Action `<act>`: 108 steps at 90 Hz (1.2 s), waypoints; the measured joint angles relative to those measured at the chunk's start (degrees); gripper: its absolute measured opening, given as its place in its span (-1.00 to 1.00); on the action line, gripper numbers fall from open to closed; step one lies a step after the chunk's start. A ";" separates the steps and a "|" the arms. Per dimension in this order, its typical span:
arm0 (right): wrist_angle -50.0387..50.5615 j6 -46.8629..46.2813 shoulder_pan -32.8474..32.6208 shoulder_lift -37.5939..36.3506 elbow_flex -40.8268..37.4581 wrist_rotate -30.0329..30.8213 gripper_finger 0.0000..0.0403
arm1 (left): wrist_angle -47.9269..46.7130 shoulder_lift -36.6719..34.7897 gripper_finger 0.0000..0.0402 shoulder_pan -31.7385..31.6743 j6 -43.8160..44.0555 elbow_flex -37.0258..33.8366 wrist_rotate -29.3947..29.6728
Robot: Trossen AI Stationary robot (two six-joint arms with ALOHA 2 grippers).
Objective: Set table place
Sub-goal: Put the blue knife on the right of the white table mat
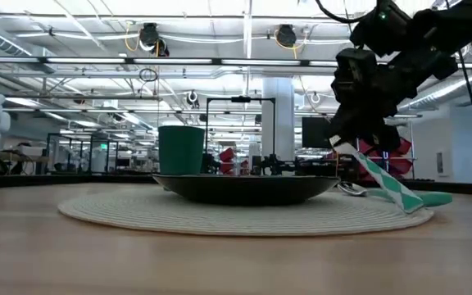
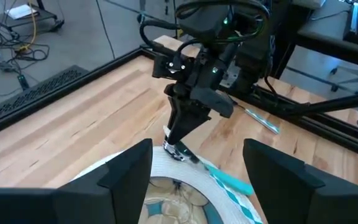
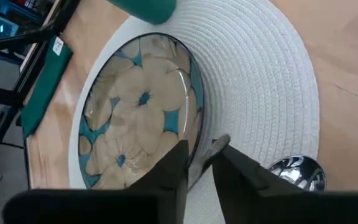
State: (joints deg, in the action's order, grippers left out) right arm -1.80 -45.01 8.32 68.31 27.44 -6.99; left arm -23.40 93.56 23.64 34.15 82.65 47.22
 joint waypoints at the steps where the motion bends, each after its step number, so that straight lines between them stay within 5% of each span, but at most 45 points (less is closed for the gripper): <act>1: -0.03 0.12 0.00 0.00 0.00 -0.01 -0.65 | 0.00 0.00 0.18 -0.01 0.00 0.00 0.00; 37: -1.34 0.90 0.00 0.00 0.00 4.13 -0.59 | 0.00 0.00 0.18 -0.04 0.02 0.00 -0.02; 62: -1.62 0.72 -2.24 -0.99 1.35 1.15 -0.59 | -0.02 0.02 0.18 -0.04 -0.01 0.00 -0.02; 92: 1.55 -6.22 -14.65 -5.51 2.35 1.16 -0.70 | -6.87 -1.16 0.17 0.22 0.31 -0.07 -2.07; 108: 16.28 -12.54 -25.39 -4.01 8.80 12.36 -0.97 | -22.54 -7.43 0.17 2.77 4.46 -0.02 -3.17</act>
State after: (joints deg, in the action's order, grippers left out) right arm 14.48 -57.55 -17.08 64.30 36.24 5.37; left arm -45.94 86.13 26.40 38.61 82.63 44.05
